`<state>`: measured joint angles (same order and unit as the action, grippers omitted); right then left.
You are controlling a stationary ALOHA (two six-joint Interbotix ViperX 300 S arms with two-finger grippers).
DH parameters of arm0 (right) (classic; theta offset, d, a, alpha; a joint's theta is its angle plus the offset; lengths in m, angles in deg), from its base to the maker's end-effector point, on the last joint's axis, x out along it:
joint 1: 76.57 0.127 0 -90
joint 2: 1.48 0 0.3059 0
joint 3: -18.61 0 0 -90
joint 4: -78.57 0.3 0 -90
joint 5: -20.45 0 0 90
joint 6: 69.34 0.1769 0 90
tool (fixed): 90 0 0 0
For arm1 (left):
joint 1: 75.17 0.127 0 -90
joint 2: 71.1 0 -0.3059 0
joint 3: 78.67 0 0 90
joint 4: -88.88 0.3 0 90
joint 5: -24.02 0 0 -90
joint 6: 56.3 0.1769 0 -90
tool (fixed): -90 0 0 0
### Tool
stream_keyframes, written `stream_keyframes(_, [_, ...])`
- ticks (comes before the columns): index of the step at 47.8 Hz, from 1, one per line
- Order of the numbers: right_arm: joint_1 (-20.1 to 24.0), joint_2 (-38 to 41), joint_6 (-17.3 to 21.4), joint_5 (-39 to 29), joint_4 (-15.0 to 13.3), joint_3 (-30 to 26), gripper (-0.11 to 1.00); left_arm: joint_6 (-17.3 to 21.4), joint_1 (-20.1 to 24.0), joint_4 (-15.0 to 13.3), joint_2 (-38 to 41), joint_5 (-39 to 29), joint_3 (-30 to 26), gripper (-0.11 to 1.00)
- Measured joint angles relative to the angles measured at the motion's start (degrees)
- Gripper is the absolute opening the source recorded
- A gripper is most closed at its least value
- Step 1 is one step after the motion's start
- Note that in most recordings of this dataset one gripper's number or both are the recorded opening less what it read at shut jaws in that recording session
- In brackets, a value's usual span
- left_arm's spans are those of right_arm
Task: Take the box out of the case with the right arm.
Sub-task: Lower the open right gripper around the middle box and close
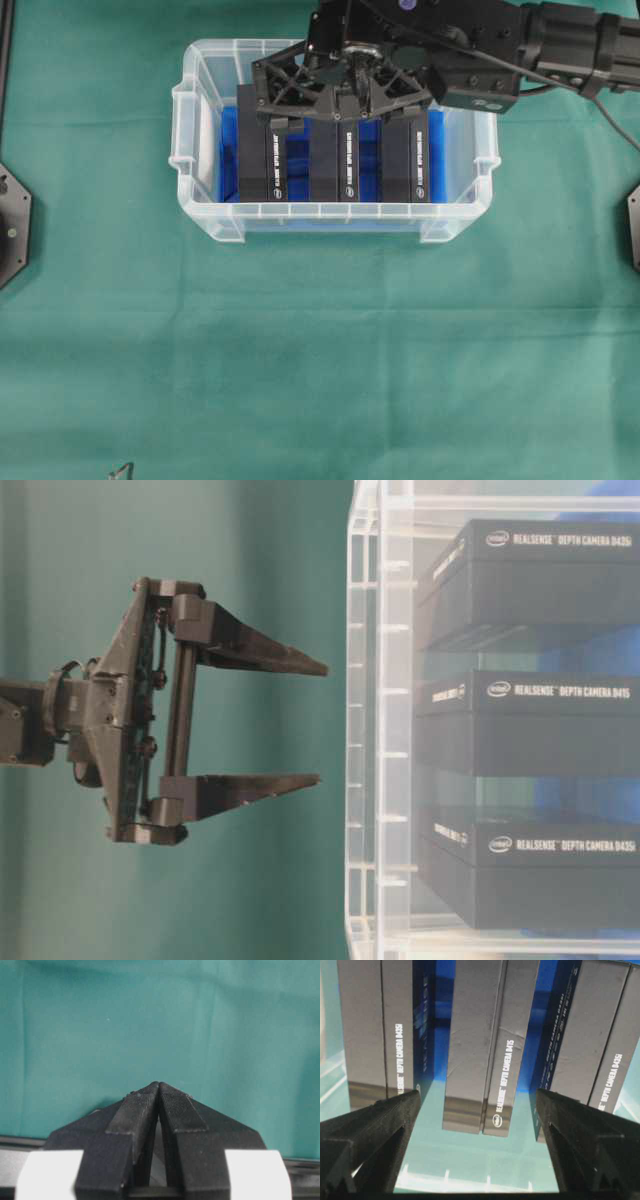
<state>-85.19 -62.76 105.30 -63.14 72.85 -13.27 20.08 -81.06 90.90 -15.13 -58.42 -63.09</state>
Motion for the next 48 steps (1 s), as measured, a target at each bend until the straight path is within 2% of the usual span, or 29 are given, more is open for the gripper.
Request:
stream_keyframes(20, [-0.09, 1.76, 0.09, 0.44, -2.37, 1.32, 0.93, -0.26, 0.0, 0.0, 0.0, 0.0, 0.0, 0.0])
stream_keyframes(32, [-0.62, 1.93, 0.35, 5.71, -2.46, 5.27, 0.93, -0.35, 0.0, 0.0, 0.0, 0.0, 0.0, 0.0])
stream_keyframes(48, [-0.88, 2.02, 2.81, 11.87, -2.02, 10.63, 0.93, -0.53, 0.0, -0.09, 0.09, 0.0, 0.0, 0.0])
